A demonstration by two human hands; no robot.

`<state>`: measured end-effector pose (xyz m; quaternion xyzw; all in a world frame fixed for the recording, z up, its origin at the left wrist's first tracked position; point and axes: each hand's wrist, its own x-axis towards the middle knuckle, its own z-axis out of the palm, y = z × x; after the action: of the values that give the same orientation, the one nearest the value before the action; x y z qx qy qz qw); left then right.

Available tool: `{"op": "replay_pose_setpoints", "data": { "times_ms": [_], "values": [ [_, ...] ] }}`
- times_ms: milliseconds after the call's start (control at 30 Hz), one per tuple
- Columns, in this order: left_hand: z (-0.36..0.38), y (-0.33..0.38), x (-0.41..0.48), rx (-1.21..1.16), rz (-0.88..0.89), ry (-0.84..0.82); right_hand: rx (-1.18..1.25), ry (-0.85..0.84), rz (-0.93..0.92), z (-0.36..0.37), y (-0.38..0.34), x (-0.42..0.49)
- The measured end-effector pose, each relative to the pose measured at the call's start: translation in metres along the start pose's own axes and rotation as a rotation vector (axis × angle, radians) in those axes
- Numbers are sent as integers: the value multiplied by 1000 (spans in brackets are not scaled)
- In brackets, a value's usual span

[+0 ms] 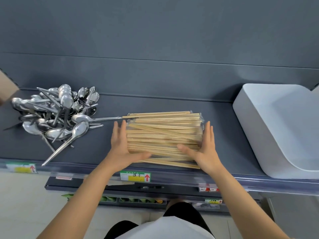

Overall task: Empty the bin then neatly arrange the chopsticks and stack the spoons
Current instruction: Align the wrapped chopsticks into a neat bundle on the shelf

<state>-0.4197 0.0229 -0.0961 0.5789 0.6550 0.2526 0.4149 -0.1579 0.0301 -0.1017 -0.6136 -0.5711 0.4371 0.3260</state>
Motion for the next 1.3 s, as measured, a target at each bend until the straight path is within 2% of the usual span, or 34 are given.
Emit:
{"op": "replay_pose_setpoints", "data": {
  "times_ms": [100, 167, 367, 533, 600, 733, 800, 867, 933, 967, 1033, 1167, 1300],
  "values": [
    [-5, -11, -2, 503, 241, 26, -333, -51, -200, -6, 9, 0],
    [-9, -14, 1, 676, 362, 46, -531, -80, -316, -9, 13, 1],
    [-14, -18, 21, 792, 362, 23, -703, -75, -339, -9, 11, 18],
    [-20, -14, 39, 718, 356, 41, -806, -91, -352, -9, 7, 34],
    [-19, -9, 42, 576, 341, 66, -609, -80, -329, -8, 5, 35],
    [-12, 7, 45, 160, 122, 92, 205, 193, -116, -14, -21, 42],
    [-10, 15, 48, -64, 53, 135, 372, 269, 35, -23, -31, 58],
    [-8, 21, 55, -224, 11, 284, 324, 259, 135, -30, -33, 75],
    [-10, 25, 64, -202, -4, 463, 189, 203, 198, -29, -32, 88],
    [-14, 27, 70, -168, -3, 495, 127, 166, 221, -26, -33, 91],
    [-22, 30, 85, -121, -39, 424, 82, 104, 216, -21, -37, 95],
    [-33, 43, 118, 70, -209, 163, 167, 75, 227, -11, -41, 100],
    [-32, 55, 130, 190, -129, -10, 134, 123, 201, -8, -31, 102]
  ]
}}
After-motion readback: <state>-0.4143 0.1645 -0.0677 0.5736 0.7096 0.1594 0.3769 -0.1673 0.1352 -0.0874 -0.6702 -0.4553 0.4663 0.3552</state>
